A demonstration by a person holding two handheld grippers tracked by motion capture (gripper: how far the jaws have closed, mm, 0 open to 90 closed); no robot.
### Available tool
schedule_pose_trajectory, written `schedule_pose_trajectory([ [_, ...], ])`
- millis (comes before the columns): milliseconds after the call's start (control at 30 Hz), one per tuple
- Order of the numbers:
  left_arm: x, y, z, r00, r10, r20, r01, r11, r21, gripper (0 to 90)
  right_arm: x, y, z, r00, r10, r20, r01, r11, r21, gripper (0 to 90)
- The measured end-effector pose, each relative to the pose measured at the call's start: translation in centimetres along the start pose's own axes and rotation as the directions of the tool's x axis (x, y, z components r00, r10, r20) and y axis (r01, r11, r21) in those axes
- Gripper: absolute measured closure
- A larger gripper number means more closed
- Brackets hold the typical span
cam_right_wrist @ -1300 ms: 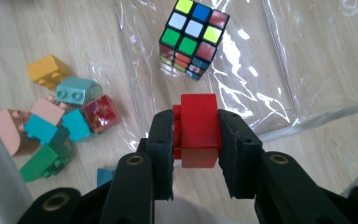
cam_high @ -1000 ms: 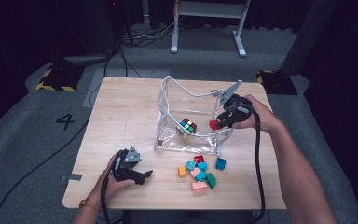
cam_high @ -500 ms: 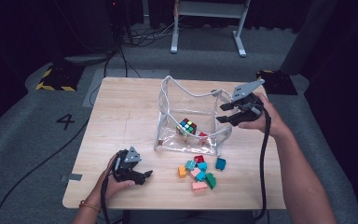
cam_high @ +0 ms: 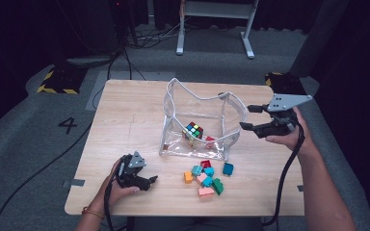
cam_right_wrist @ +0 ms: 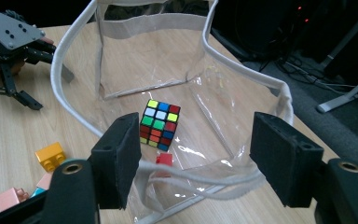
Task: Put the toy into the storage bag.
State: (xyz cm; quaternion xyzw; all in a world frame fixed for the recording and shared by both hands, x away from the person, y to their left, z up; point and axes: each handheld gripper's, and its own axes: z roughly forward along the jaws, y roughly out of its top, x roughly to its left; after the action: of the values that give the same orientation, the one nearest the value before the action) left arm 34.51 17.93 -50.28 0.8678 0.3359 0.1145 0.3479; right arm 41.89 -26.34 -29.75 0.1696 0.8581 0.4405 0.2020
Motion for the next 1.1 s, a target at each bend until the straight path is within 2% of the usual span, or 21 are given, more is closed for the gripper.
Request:
schedule_pose_trajectory([
  [67, 0.0, 0.0, 0.0, 1.0000, -0.001, 0.000, 0.001, 1.0000, -0.001, 14.2, 0.1, -0.3, -0.3, 0.9999, 0.006, 0.013, -0.006, 1.000, -0.009, 33.7],
  [200, 0.0, 0.0, 0.0, 1.0000, -0.001, -0.001, 0.001, 1.0000, 0.000, 14.2, 0.6, -2.0, -1.5, 0.9987, 0.041, 0.030, -0.040, 0.999, -0.024, 33.4],
  [233, 0.0, 0.0, 0.0, 1.0000, -0.001, -0.001, 0.001, 1.0000, 0.000, 14.2, 0.6, -2.0, -1.5, 0.9987, 0.041, 0.030, -0.040, 0.999, -0.024, 33.4],
  [333, 0.0, 0.0, 0.0, 1.0000, 0.000, -0.002, 0.000, 1.0000, 0.000, 14.2, 1.3, -3.7, -1.9, 0.9969, 0.072, 0.030, -0.071, 0.996, -0.056, 33.8],
  [400, 0.0, 0.0, 0.0, 1.0000, 0.000, -0.002, 0.000, 1.0000, -0.001, 14.2, 1.5, -4.2, -1.8, 0.9963, 0.079, 0.033, -0.077, 0.995, -0.056, 33.9],
  [467, 0.0, 0.0, 0.0, 1.0000, -0.001, 0.000, 0.001, 1.0000, -0.001, 14.2, 2.3, -5.6, -1.3, 0.9953, 0.089, 0.039, -0.087, 0.995, -0.058, 34.4],
  [533, 0.0, 0.0, 0.0, 1.0000, -0.001, 0.000, 0.001, 1.0000, -0.001, 14.2, 2.5, -6.1, -1.1, 0.9953, 0.091, 0.032, -0.090, 0.995, -0.054, 34.5],
  [600, 0.0, 0.0, 0.0, 1.0000, 0.002, -0.001, -0.002, 1.0000, 0.001, 14.2, 3.2, -7.2, 0.0, 0.9962, 0.078, 0.038, -0.077, 0.997, -0.020, 35.0],
  [633, 0.0, 0.0, 0.0, 1.0000, 0.002, -0.001, -0.002, 1.0000, 0.001, 14.2, 3.2, -7.2, 0.0, 0.9962, 0.078, 0.038, -0.077, 0.997, -0.020, 35.0],
  [733, 0.0, 0.0, 0.0, 1.0000, 0.000, 0.000, 0.000, 1.0000, -0.001, 14.2, 3.4, -8.4, 1.1, 0.9942, 0.107, 0.012, -0.107, 0.994, 0.000, 36.3],
  [833, 0.0, 0.0, 0.0, 1.0000, -0.001, 0.000, 0.001, 1.0000, -0.001, 14.2, 3.6, -9.0, 1.8, 0.9946, 0.104, -0.001, -0.104, 0.994, 0.018, 36.8],
  [867, 0.0, 0.0, 0.0, 1.0000, 0.003, 0.000, -0.003, 1.0000, 0.001, 14.2, 3.7, -9.8, 2.6, 0.9920, 0.124, -0.021, -0.124, 0.992, 0.029, 37.2],
  [900, 0.0, 0.0, 0.0, 1.0000, -0.001, 0.000, 0.001, 1.0000, -0.001, 14.2, 3.9, -10.1, 3.0, 0.9916, 0.125, -0.031, -0.124, 0.991, 0.047, 37.2],
  [967, 0.0, 0.0, 0.0, 1.0000, 0.001, 0.000, -0.001, 1.0000, 0.000, 14.2, 4.2, -10.9, 3.9, 0.9917, 0.125, -0.031, -0.122, 0.990, 0.070, 37.3],
  [1000, 0.0, 0.0, 0.0, 1.0000, -0.001, 0.000, 0.001, 1.0000, -0.001, 14.2, 4.3, -11.2, 4.3, 0.9898, 0.135, -0.046, -0.131, 0.988, 0.077, 37.3],
  [1033, 0.0, 0.0, 0.0, 1.0000, -0.001, 0.000, 0.001, 1.0000, -0.001, 14.2, 4.3, -11.2, 4.3, 0.9898, 0.135, -0.046, -0.131, 0.988, 0.077, 37.3],
  [1100, 0.0, 0.0, 0.0, 1.0000, -0.002, 0.000, 0.002, 1.0000, 0.000, 14.2, 4.4, -11.8, 5.4, 0.9899, 0.137, -0.038, -0.132, 0.986, 0.103, 37.3],
])
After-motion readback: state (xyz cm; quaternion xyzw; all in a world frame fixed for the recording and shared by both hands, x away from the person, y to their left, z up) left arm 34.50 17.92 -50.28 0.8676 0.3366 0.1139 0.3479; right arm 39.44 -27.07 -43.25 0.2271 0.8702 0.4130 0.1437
